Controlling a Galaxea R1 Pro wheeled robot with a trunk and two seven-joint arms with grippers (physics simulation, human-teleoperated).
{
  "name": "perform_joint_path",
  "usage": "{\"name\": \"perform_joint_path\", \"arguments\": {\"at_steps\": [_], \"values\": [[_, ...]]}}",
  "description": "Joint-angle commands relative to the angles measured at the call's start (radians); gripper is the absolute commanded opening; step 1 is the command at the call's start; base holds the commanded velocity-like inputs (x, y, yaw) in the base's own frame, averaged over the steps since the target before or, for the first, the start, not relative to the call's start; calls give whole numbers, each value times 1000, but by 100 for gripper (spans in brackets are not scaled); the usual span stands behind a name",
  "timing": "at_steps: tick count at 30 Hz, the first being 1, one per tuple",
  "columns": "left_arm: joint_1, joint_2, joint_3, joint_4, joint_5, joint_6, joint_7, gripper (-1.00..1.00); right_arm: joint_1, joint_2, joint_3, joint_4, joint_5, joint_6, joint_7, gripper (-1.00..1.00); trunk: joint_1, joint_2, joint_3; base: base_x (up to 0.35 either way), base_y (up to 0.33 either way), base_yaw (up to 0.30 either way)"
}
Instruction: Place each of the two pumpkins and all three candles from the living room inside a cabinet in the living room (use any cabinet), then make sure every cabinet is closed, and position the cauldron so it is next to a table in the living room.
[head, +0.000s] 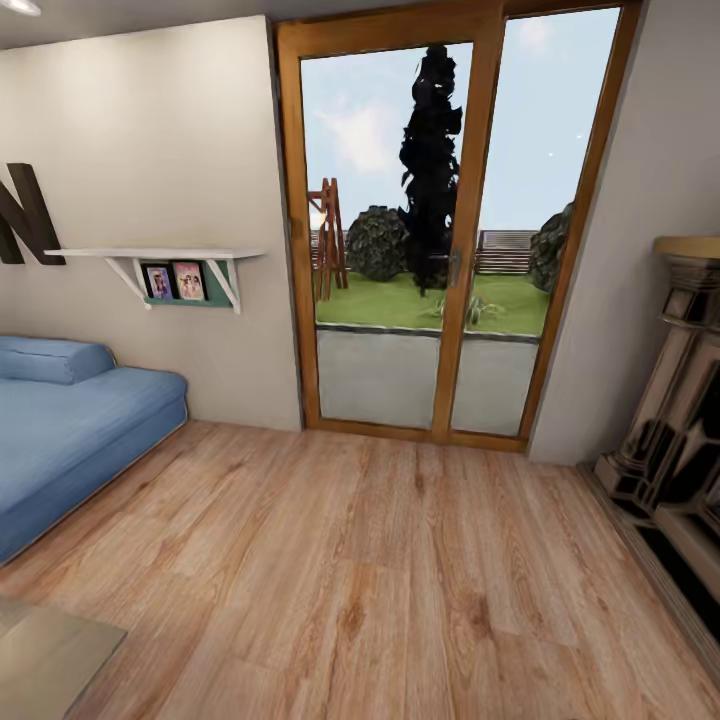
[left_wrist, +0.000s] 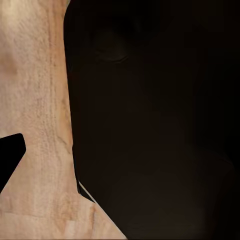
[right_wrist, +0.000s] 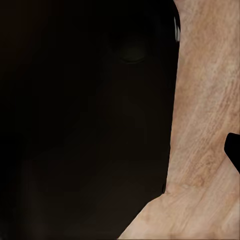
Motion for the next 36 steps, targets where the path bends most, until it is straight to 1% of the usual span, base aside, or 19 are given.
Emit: {"name": "perform_joint_path", "arguments": {"at_steps": [1, 3, 6, 9, 13, 24, 36], "values": [[0, 0, 0, 0, 0, 0, 0, 100, 0, 0, 0, 0, 0, 0, 0, 100, 0, -1, -1, 0, 0, 0], [10, 11, 0, -8, -7, -6, -2, 100, -9, -8, 2, 2, 0, 11, 2, 100, 0, -1, -1, 142, 0, 0], [10, 15, 1, -9, -7, -6, -2, 100, -9, -8, 2, 2, 0, 13, 2, 100, 0, -1, -1, 93, 0, 0], [9, 26, 1, -23, -6, -7, 0, 100, -11, -8, -1, 2, -2, 4, 2, 100, 0, -1, -1, 21, 0, 0], [9, 29, 1, -25, -6, -8, 0, 100, -11, -8, 2, 2, -2, -9, 2, 100, 0, -1, -2, 2, 0, 0], [9, 29, 0, -25, -6, -8, 0, 100, -11, -8, 4, 2, -2, -13, 2, 100, 0, -1, -7, 0, 0, 0], [9, 29, -1, -25, -6, -8, 1, 100, -11, -7, 2, 2, -1, -76, 2, 100, 0, -1, -8, 0, -16, -19]]}}
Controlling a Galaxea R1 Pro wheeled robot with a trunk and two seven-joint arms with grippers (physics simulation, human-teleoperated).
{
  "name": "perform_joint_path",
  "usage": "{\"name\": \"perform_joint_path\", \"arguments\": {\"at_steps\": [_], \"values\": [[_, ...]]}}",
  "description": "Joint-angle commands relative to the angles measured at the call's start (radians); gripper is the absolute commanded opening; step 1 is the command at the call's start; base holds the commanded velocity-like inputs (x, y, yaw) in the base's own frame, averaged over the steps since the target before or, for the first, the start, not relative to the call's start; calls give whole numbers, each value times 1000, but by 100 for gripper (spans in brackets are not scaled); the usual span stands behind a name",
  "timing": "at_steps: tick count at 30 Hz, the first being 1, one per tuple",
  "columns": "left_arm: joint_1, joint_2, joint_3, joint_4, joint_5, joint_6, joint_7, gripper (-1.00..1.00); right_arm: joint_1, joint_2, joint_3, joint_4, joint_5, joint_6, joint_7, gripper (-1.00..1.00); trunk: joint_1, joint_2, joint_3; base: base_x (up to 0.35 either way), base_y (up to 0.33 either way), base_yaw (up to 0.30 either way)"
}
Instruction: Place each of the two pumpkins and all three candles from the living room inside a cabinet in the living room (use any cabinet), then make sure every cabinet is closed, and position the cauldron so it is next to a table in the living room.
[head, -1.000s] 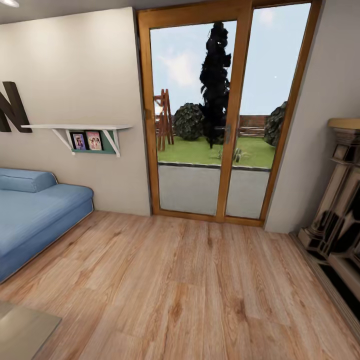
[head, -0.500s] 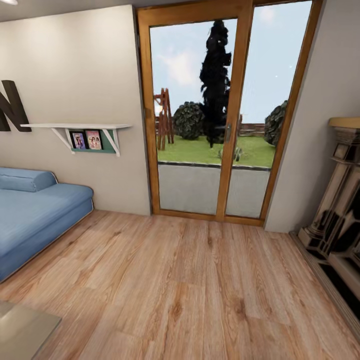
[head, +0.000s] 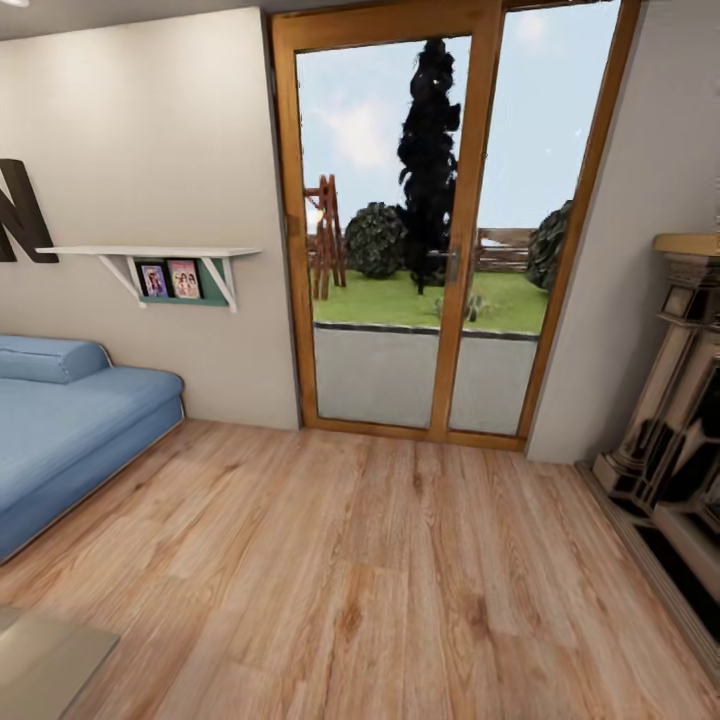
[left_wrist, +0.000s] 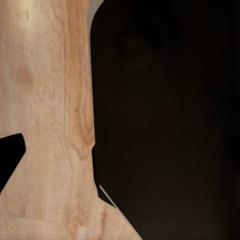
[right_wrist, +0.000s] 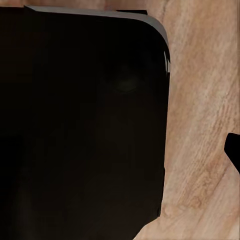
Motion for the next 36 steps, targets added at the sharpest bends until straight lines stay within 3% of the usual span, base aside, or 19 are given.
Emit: {"name": "perform_joint_path", "arguments": {"at_steps": [1, 26, 36], "values": [[1, 0, 0, -2, -1, -1, 0, 100, 0, 0, 0, 1, 0, -5, 0, 100, 0, 0, -1, -15, -8, -190], [1, 0, 0, -2, -1, -2, 0, 100, -1, 0, -1, 1, -1, -8, 2, 100, 0, 0, -1, -173, -31, -272], [1, 0, 0, -2, -1, -32, 0, 100, -1, 0, -1, 1, -1, -9, 2, 100, 0, 0, -1, -27, -22, -284]]}}
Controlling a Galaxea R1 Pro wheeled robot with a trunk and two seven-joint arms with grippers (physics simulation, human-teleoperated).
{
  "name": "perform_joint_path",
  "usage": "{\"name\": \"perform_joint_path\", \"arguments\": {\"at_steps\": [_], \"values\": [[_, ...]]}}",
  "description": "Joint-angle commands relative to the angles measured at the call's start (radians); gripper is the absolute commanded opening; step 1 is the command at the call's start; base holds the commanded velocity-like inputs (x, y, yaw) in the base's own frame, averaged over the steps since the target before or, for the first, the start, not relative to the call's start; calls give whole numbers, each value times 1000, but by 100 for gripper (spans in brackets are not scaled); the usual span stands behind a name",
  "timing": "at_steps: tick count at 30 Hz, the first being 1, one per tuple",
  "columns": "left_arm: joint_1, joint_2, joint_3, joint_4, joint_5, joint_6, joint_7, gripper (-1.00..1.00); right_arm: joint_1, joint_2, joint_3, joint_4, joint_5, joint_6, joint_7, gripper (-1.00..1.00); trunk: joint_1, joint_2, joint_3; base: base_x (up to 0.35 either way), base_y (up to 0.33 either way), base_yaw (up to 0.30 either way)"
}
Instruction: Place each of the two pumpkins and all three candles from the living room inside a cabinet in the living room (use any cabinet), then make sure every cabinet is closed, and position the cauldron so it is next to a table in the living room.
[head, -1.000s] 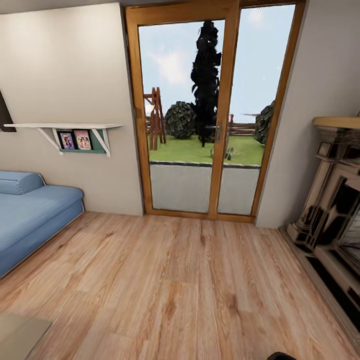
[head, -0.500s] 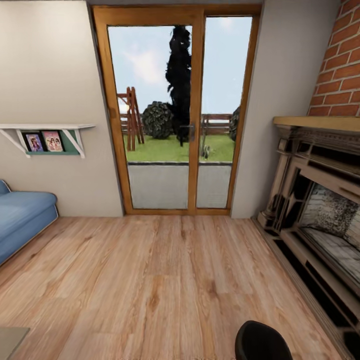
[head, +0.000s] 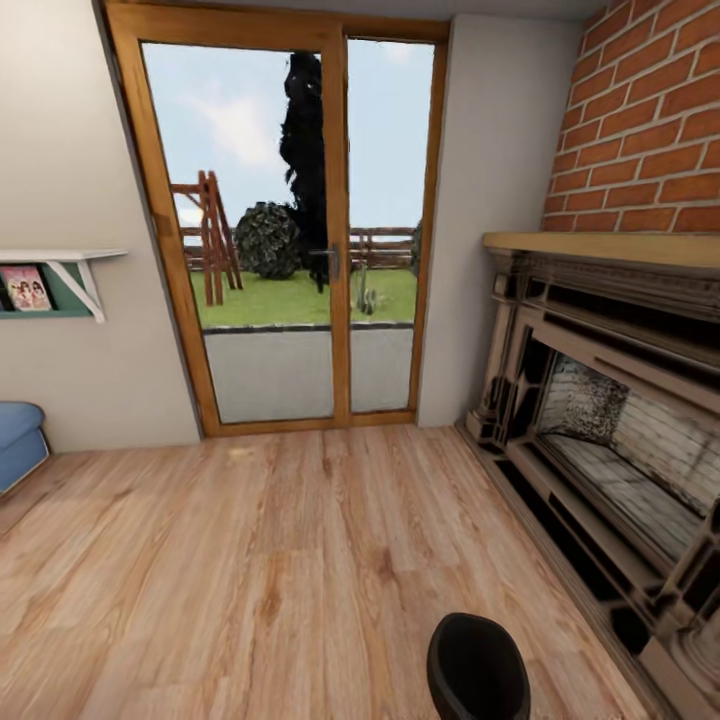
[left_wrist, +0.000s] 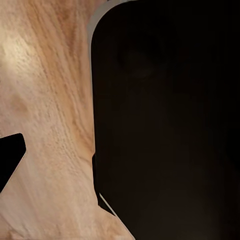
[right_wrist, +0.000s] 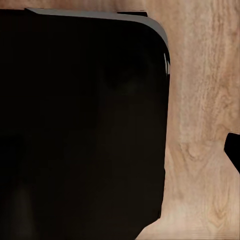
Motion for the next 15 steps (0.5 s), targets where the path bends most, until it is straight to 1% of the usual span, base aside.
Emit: {"name": "perform_joint_path", "arguments": {"at_steps": [1, 15], "values": [[0, 0, 0, -2, -1, -3, 0, 100, -1, 0, 0, 1, 0, -4, 0, 100, 0, 0, -1, -2, -1, -285], [0, 1, 0, -2, 7, -5, 0, 100, -1, 0, -1, 1, 0, -4, 0, 100, 0, 0, -1, 0, 0, -284]]}}
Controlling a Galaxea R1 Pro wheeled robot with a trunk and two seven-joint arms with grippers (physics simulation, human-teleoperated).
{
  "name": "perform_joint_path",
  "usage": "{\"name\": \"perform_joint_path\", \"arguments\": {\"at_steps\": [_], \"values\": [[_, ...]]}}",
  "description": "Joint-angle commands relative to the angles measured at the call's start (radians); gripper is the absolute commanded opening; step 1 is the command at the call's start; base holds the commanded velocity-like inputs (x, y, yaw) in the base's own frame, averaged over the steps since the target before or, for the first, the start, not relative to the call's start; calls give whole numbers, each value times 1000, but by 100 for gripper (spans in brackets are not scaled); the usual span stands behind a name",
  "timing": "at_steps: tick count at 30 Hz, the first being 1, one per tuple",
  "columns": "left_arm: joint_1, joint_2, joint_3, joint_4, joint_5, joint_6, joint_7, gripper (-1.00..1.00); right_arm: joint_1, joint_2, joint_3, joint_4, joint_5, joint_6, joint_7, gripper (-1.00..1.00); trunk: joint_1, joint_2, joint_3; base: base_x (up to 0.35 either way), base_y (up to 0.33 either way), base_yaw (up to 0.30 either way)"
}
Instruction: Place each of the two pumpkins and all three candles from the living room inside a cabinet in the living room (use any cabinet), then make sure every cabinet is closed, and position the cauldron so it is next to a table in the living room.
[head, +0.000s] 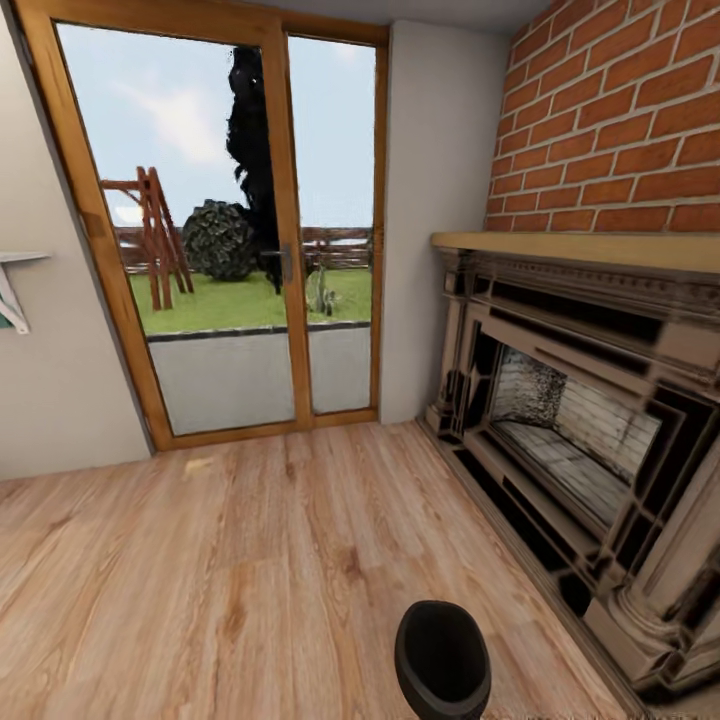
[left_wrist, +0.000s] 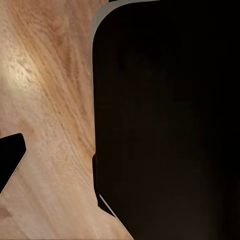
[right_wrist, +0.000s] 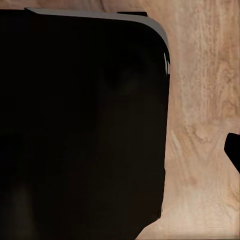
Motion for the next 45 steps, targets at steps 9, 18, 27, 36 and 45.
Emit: {"name": "perform_joint_path", "arguments": {"at_steps": [9, 18, 27, 36, 45], "values": [[1, 2, 2, -2, 1, -2, 0, 100, -1, 0, 0, 1, 0, -5, 0, 100, -12, 21, 9, 0, 0, -284], [1, 2, 1, -1, 0, -2, 0, 100, -1, 0, 0, 1, 0, -5, 0, 100, -46, 84, 37, 0, 0, -284], [1, 5, 12, -1, 6, 0, 7, 100, -1, 0, 0, 1, 0, -5, 0, 100, -81, 147, 65, 0, 0, -284], [1, 4, 12, -1, 4, 0, 12, 100, -1, 0, 0, 1, 0, -5, 0, 100, -115, 210, 93, -203, -24, -284], [1, 5, 8, -2, -2, 0, 12, 100, -1, 1, 1, 1, 0, -43, 0, 100, -115, 210, 93, -69, -20, -230]]}}
